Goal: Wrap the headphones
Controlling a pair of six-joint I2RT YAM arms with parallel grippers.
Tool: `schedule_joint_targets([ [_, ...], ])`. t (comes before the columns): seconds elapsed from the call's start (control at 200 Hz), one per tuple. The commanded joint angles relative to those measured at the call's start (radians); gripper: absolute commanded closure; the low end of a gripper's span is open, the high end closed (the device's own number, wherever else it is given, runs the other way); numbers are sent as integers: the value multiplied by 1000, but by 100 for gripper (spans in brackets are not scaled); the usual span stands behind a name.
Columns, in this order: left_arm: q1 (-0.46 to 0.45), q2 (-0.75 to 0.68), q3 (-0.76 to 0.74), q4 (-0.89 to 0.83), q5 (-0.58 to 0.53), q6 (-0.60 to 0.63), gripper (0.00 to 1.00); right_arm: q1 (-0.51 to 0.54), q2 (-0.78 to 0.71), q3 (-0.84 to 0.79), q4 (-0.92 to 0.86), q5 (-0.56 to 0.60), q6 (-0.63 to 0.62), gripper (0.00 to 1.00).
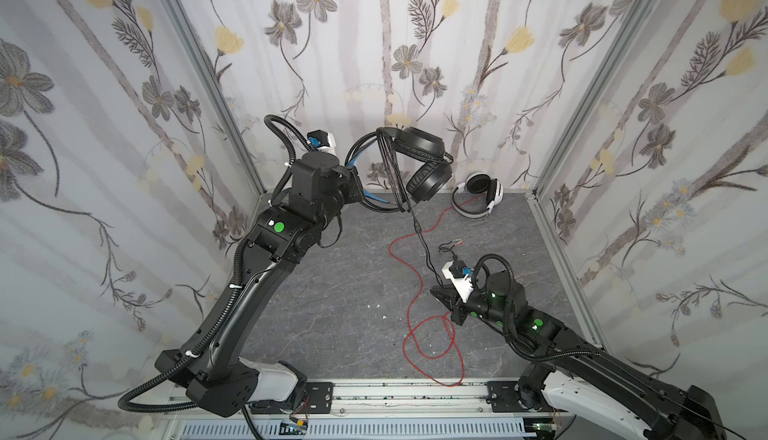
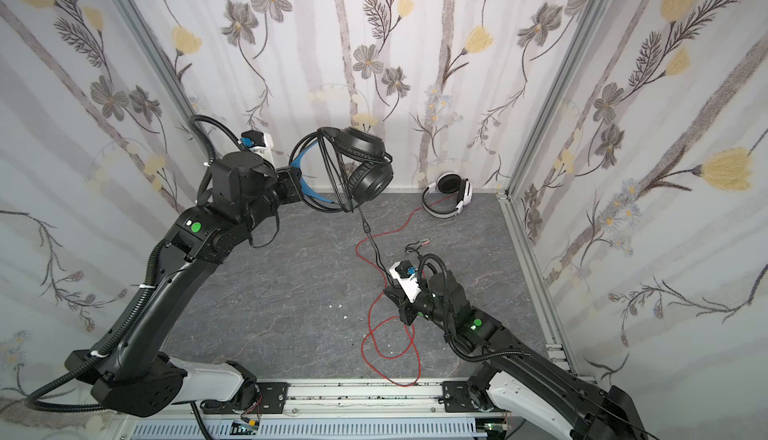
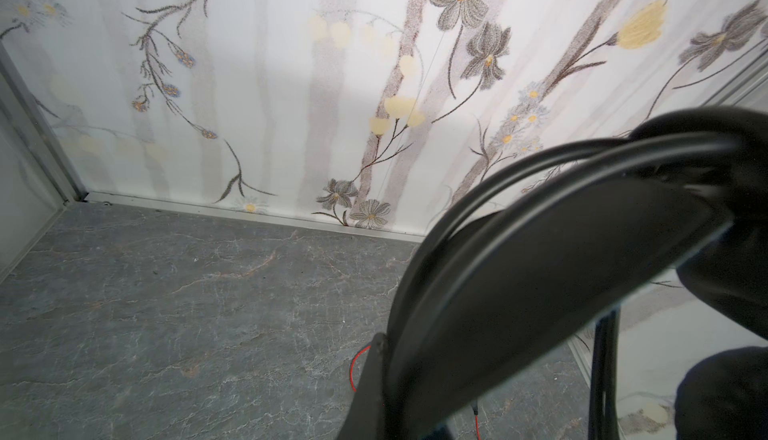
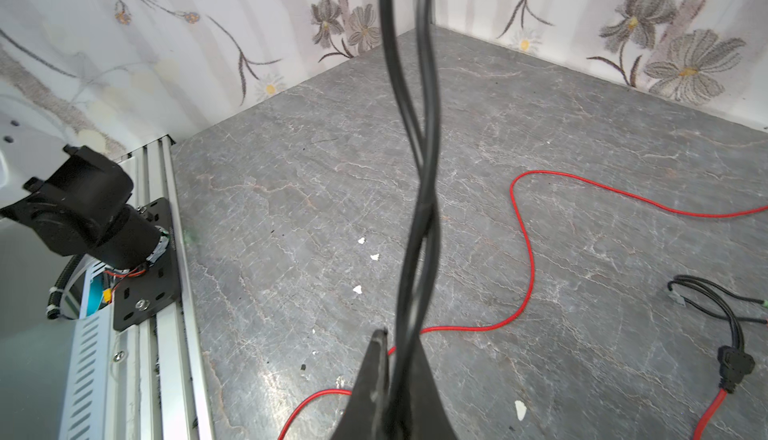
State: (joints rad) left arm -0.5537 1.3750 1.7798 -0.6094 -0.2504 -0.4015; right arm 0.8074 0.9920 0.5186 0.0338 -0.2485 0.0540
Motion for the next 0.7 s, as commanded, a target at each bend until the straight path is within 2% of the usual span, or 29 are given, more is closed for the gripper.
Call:
schedule_joint_targets([
  [0.0, 13, 16, 1, 190, -86, -68, 100, 81, 1, 32, -110, 61, -53, 100],
  [0.205, 29, 65, -10, 189, -116, -47, 100, 205, 43, 111, -180, 112, -85, 100],
  [0.44, 37, 92, -89, 183, -190, 20, 100, 297, 68, 222, -269, 159, -113, 100],
  [0.694, 30, 154, -138, 150, -228, 122, 100, 381, 83, 484, -479, 204, -181, 100],
])
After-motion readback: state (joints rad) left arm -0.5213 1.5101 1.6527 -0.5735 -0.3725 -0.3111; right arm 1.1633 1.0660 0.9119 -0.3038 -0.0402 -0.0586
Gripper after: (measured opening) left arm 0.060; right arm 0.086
